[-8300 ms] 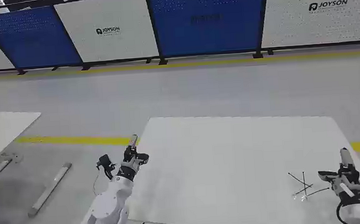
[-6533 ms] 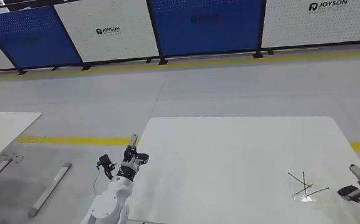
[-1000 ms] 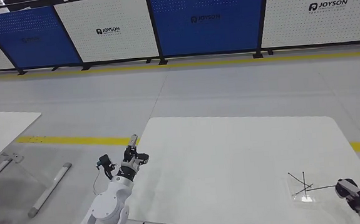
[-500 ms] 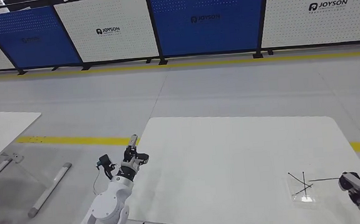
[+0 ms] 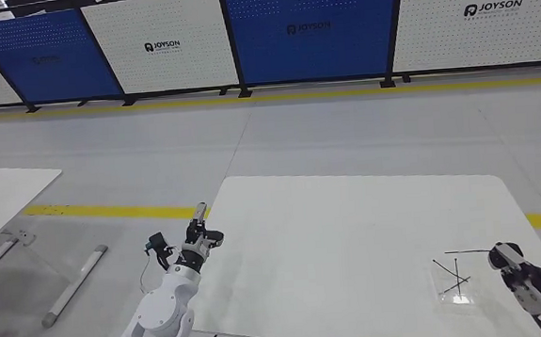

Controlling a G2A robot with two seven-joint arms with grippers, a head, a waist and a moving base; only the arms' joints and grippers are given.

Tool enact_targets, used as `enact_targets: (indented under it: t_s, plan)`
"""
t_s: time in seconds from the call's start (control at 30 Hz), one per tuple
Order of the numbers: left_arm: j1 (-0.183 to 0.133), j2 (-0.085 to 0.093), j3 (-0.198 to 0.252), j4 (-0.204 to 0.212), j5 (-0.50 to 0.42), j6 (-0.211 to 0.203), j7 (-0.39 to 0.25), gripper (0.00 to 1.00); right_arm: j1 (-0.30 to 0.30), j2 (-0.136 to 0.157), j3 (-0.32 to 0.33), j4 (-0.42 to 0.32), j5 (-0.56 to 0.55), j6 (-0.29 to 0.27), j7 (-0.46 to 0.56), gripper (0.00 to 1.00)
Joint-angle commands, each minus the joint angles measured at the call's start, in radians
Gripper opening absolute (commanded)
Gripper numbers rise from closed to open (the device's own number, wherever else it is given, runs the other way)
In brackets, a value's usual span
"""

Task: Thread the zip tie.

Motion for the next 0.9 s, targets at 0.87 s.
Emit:
enact_targets:
  t_s: [0.87]
  plan:
    - [0.0,0.0,0.0,0.0,0.0,0.0,0.0,1.0,0.053,-0.049,-0.23,-0.039,-0.255,0.0,-0.401,0.0]
